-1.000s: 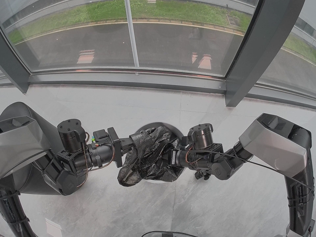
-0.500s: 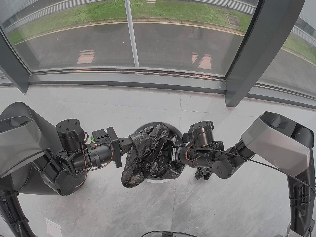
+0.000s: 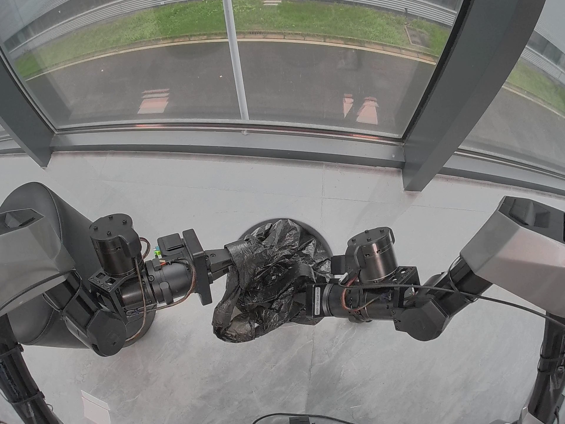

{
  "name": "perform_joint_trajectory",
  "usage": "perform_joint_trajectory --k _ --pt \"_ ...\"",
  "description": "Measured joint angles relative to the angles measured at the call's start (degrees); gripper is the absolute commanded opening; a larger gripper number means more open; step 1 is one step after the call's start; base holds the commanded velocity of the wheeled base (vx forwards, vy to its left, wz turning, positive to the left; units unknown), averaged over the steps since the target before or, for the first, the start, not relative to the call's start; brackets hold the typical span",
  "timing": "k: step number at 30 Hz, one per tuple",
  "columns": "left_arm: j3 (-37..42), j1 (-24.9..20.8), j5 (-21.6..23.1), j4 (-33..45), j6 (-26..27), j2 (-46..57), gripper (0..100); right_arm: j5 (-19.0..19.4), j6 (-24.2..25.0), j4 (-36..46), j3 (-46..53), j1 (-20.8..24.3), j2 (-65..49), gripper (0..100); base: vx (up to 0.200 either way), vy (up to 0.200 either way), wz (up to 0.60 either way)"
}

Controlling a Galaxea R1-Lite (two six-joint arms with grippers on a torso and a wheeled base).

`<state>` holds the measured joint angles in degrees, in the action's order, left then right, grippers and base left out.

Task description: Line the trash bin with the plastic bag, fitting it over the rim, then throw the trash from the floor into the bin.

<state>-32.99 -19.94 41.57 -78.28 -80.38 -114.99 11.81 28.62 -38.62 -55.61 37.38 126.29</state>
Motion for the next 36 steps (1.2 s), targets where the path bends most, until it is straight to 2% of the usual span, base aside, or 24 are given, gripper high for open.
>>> perform_joint_trajectory --k 8,18,26,31,36 --pt "0.5 0.3 0.0 0.0 0.0 -0.2 0 0.0 -1.6 0.0 8.0 0.5 -5.1 0 0.000 0.000 0.00" --pt "0.5 0.3 0.0 -0.1 0.0 -0.8 0 -0.2 -1.9 -0.1 14.7 -1.7 -7.4 0 0.000 0.000 0.00" --pt "0.6 0.5 0.0 -5.4 -0.2 -2.4 0 -0.3 -2.1 -1.4 15.2 -5.1 -5.5 0 0.000 0.000 0.00" --pt "0.5 0.8 0.0 -6.4 -0.2 -4.0 0 -0.2 -4.2 -6.0 14.6 -7.6 -3.2 0 0.000 0.000 0.00" --pt "0.3 1.1 0.0 -6.5 -0.2 -5.0 0 0.0 -5.1 -6.9 14.5 -8.7 -2.0 0 0.000 0.000 0.00"
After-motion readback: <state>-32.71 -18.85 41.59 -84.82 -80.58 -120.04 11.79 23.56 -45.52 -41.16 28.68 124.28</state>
